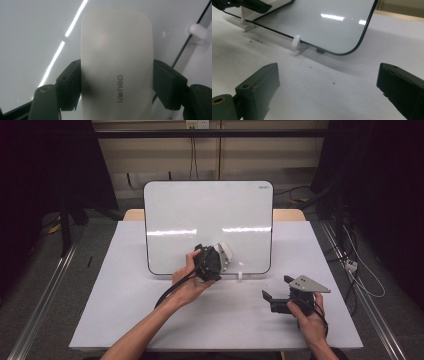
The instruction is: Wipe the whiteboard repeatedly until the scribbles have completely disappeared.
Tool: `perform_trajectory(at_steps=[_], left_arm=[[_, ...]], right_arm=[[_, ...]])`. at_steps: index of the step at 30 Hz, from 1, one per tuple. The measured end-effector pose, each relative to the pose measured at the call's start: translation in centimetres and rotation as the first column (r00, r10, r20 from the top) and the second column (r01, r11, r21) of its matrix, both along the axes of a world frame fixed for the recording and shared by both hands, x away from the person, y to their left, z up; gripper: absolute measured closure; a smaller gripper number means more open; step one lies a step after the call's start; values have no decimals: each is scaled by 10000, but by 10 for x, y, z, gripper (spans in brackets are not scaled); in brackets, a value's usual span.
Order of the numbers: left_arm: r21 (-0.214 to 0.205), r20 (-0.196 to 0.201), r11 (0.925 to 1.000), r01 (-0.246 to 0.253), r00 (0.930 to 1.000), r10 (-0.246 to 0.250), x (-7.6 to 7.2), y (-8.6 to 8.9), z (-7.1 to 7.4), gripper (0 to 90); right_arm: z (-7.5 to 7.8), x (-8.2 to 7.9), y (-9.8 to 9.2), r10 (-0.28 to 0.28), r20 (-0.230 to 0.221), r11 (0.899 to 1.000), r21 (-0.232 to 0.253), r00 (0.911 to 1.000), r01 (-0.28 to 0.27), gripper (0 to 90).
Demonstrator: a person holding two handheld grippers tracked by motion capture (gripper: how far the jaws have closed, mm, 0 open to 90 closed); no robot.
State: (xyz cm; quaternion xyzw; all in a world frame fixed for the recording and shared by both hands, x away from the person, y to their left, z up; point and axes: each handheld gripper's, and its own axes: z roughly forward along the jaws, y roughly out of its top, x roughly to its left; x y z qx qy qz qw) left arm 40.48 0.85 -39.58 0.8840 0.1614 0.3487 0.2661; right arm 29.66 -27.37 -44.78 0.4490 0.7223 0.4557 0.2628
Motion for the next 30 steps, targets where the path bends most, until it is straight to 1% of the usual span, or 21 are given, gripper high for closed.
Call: perform_trajectory(at_steps=[4, 6, 7, 9, 11, 12, 13, 16, 17, 21, 25, 27, 28, 30], left_arm=[[-154, -72, 9998, -161, 9998, 160, 4, 21, 3, 304], [-237, -109, 9995, -220, 9997, 218, 5, 28, 4, 304], [-469, -198, 9986, -263, 9995, 254, 5, 31, 3, 304], [-793, -477, 9963, -324, 9984, 287, 7, 38, 5, 304], [-1195, -750, 9923, -334, 9969, 246, 10, 44, 9, 305], [-1268, -830, 9912, -366, 9962, 262, 12, 47, 10, 305], [-1382, -795, 9894, -439, 9963, 331, 12, 49, 11, 306], [-1500, -845, 9875, -475, 9958, 351, 13, 55, 12, 306], [-1568, -805, 9863, -507, 9960, 384, 13, 56, 12, 307], [-1575, -823, 9858, -590, 9955, 464, 12, 63, 11, 308], [-1631, -642, 9844, -660, 9964, 562, 10, 69, 13, 308], [-1718, -697, 9830, -652, 9961, 538, 8, 73, 15, 308], [-1791, -633, 9812, -719, 9961, 614, 7, 75, 16, 308], [-1929, -451, 9789, -673, 9972, 597, 4, 80, 19, 308]], right_arm=[[0, 0, 0, -29, -13, 10000, -11, 10000, 29, 46], [0, 0, 0, -28, -37, 10000, 3, 10000, 28, 46], [0, 0, 1, -25, -20, 10000, -7, 10000, 25, 46], [0, 1, 1, -49, -23, 10000, 12, 10000, 49, 46], [-1, 2, 1, -62, -55, 10000, -47, 10000, 62, 46], [-1, 3, 1, -93, -63, 9999, -57, 9999, 92, 46], [-1, 3, 1, -103, -37, 9999, -26, 9999, 103, 46], [-1, 3, 2, -112, -42, 9999, -35, 9999, 112, 46], [-1, 3, 2, -102, -36, 9999, -35, 9999, 102, 46], [-1, 4, 3, -41, -51, 10000, -55, 10000, 41, 46], [-1, 3, 3, -39, -80, 10000, -73, 10000, 38, 46], [-1, 3, 3, -24, -56, 10000, -58, 10000, 24, 46], [-1, 3, 3, -13, -56, 10000, -76, 10000, 12, 46], [-1, 3, 3, 5, -61, 10000, -86, 10000, -6, 46]])
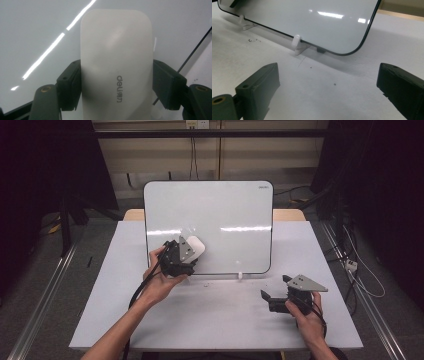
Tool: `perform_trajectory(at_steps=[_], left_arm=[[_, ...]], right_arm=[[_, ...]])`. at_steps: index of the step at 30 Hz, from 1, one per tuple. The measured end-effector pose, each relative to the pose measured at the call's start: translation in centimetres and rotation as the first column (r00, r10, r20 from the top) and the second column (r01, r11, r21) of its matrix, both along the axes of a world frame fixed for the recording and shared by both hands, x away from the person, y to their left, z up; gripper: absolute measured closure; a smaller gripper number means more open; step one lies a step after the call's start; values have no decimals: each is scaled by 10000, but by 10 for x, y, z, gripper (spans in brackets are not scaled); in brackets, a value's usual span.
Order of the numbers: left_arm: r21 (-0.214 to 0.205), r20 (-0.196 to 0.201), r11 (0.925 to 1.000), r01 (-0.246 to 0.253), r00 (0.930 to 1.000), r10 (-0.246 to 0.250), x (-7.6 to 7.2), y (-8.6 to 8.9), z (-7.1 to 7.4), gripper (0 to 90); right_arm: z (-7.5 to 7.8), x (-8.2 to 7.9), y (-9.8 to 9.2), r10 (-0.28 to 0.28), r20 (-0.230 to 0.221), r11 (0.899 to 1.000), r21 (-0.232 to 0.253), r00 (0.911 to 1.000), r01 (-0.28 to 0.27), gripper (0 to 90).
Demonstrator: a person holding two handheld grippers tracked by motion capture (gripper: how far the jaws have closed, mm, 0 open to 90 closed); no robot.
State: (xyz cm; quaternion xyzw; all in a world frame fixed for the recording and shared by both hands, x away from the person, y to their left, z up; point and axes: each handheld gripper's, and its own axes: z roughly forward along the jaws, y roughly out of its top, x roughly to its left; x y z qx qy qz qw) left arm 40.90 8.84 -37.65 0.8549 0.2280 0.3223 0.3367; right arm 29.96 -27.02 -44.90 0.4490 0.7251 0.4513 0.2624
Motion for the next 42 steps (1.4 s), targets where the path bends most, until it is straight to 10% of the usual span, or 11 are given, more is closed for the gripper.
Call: perform_trajectory(at_steps=[23, 30, 42], left_arm=[[-839, -94, 9903, -1105, 9939, 1101, -13, 54, 14, 308], [-1439, -62, 9770, -1570, 9875, 1578, -15, 70, 19, 307], [-1167, -287, 9761, -1835, 9830, 1814, -9, 80, 5, 308]], right_arm=[[2, -2, -1, -2, 85, 10000, 97, 10000, 1, 46], [2, -2, -1, -15, 126, 9999, 102, 9999, 14, 46], [3, -1, 0, -52, 103, 9999, 153, 9999, 50, 46]])
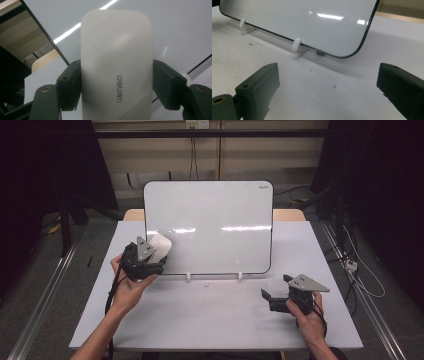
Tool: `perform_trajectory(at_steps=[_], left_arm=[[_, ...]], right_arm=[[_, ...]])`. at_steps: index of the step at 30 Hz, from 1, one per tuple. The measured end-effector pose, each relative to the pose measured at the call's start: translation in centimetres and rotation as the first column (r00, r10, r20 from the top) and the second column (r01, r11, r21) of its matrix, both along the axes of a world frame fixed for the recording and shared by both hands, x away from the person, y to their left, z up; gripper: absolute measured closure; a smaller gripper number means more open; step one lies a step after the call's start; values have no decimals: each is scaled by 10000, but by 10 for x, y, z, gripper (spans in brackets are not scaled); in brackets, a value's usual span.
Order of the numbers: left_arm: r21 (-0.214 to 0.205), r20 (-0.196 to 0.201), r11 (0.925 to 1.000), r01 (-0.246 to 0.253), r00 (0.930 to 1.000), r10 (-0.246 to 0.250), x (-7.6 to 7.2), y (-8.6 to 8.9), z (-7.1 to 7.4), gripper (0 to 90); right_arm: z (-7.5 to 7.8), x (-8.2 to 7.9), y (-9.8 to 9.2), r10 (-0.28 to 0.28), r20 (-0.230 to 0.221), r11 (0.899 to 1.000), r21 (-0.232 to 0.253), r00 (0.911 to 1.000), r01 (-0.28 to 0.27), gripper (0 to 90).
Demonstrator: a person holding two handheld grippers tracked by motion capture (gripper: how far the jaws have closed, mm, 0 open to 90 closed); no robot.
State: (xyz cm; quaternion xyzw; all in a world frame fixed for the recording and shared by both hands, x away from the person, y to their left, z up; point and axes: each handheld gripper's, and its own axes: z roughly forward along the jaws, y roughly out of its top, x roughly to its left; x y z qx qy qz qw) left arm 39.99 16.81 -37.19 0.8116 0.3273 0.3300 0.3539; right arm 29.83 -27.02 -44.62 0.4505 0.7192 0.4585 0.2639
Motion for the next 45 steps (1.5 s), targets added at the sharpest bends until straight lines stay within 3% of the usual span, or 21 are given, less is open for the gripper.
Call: perform_trajectory(at_steps=[5, 16, 20, 23, 45], left_arm=[[220, 0, 9997, 41, 10000, -41, 1, -4, -6, 308], [218, 105, 9997, -54, 9999, 52, 13, -19, -10, 307], [484, 19, 9988, -26, 10000, 25, 18, -21, -14, 308], [768, 167, 9970, -115, 9998, 102, 19, -25, -17, 304], [668, 51, 9978, -25, 10000, 21, 17, -25, -19, 262]], right_arm=[[0, 0, 0, 3, -1, 10000, 5, 10000, -3, 46], [-1, 0, -1, 90, -32, 10000, -37, 10000, -90, 46], [-1, 0, -2, 97, 5, 9999, -38, 10000, -97, 46], [-1, 0, -2, 92, 3, 10000, -28, 10000, -92, 46], [-1, 1, -2, 221, 8, 9997, 44, 9998, -221, 46]])
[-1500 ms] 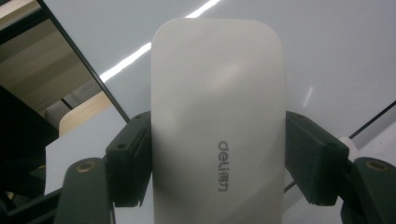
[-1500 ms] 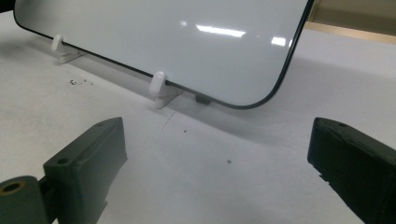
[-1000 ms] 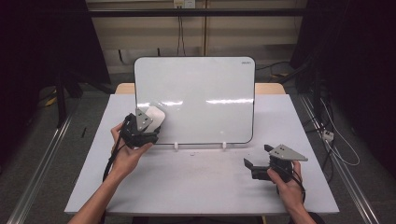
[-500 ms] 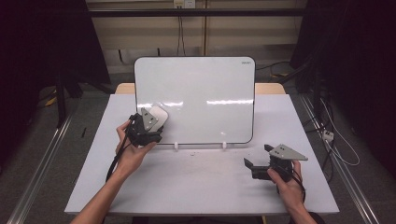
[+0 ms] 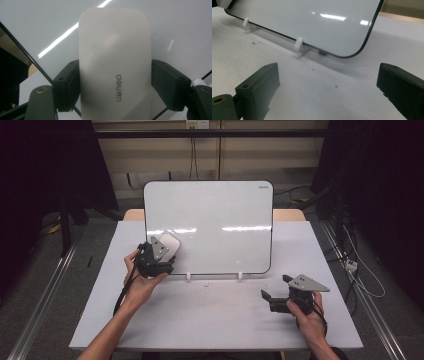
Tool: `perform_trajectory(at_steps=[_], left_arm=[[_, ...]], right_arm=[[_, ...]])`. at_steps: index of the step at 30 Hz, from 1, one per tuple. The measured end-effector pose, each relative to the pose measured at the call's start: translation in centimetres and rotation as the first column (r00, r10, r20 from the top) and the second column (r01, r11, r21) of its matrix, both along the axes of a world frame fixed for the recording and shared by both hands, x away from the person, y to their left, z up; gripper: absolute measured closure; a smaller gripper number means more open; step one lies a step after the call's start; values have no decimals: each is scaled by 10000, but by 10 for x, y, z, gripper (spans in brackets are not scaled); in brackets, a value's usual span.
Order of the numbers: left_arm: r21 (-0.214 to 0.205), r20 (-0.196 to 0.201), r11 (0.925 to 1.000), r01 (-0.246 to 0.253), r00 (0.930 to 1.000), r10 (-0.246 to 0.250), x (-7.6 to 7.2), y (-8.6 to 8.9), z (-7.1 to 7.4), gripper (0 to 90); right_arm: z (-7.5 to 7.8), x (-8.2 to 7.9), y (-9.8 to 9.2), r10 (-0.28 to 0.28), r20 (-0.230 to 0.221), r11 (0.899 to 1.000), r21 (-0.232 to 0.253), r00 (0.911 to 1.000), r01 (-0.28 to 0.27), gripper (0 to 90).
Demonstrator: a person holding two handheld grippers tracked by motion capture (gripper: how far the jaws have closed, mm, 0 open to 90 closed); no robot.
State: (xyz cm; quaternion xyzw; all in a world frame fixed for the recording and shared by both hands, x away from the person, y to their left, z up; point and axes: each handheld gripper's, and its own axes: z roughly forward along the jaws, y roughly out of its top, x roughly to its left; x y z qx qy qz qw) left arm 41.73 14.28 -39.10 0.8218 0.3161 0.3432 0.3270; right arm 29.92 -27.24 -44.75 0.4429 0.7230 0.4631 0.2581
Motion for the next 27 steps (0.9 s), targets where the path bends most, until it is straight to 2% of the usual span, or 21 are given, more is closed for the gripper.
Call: perform_trajectory(at_steps=[4, 8, 12, 17, 18, 19, 22, 27], left_arm=[[-138, -109, 9999, -48, 9999, 47, 1, 2, 0, 229], [-41, -229, 10000, 16, 9997, -17, 1, 5, 1, 179], [-272, -238, 9996, 11, 9997, -18, 0, 5, 3, 162], [-492, -307, 9988, 26, 9995, -41, -1, 4, 4, 92], [-644, -446, 9979, 85, 9989, -114, -2, 3, 4, 76], [-624, -537, 9980, 112, 9985, -145, -2, 3, 4, 68], [-656, -502, 9977, 147, 9986, -180, -4, 3, 5, 57], [-938, -529, 9950, 335, 9979, -386, -6, 7, 10, 49]], right_arm=[[-1, 1, -1, 1, -34, 10000, 45, 10000, -1, 46], [-1, 1, -2, -35, -64, 9999, 94, 10000, 36, 45], [0, 0, -1, 18, -52, 10000, 77, 10000, -17, 46], [0, 0, -1, 12, -50, 10000, 49, 10000, -12, 45], [0, 0, -1, -12, -85, 10000, 65, 10000, 12, 46], [0, 0, -1, -18, -92, 10000, 95, 10000, 19, 45], [-1, 1, -1, -33, -82, 10000, 78, 10000, 33, 45], [-1, 1, -1, -40, -65, 10000, 38, 10000, 41, 45]])
